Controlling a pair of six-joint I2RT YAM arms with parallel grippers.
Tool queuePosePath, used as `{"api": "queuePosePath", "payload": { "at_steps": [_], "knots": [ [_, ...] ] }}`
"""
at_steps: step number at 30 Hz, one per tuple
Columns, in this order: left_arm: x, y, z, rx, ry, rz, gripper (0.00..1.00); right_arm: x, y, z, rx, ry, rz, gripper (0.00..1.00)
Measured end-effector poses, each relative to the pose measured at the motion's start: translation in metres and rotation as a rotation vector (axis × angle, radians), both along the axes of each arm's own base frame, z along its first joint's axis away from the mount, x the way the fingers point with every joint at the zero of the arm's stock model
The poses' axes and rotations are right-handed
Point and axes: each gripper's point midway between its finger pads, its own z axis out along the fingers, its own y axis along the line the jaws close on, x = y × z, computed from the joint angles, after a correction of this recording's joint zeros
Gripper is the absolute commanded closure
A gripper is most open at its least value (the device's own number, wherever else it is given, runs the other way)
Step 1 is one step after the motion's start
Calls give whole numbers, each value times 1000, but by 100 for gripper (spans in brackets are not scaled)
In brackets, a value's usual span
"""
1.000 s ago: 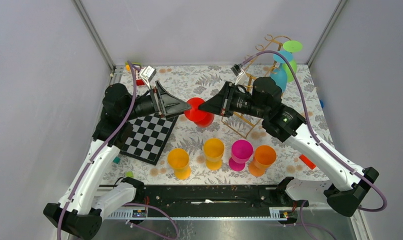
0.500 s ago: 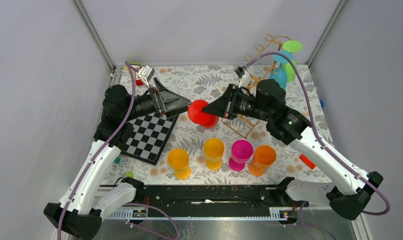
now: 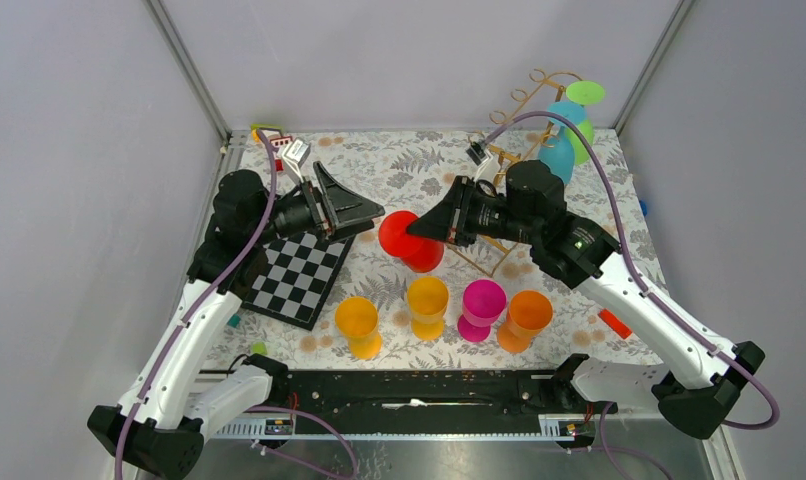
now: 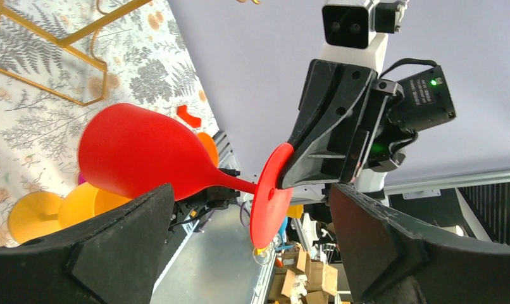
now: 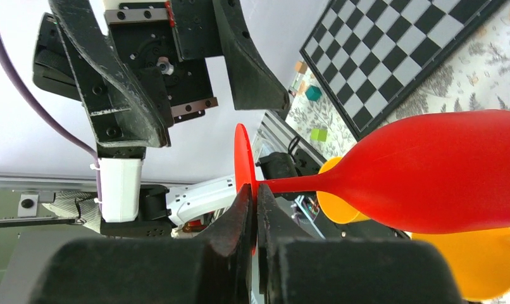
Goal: Place the wine glass upside down on the wine glass rack
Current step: Turn the wine glass upside down at the wine rack.
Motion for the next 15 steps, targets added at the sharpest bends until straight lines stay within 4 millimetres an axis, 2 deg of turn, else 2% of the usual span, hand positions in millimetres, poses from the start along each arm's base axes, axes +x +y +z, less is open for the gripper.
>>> {"api": "queuePosePath", "payload": {
  "at_steps": [15],
  "knots": [
    [7, 6, -31, 109, 50, 48, 1, -10, -9, -16, -86, 112, -6, 100]
  ]
}}
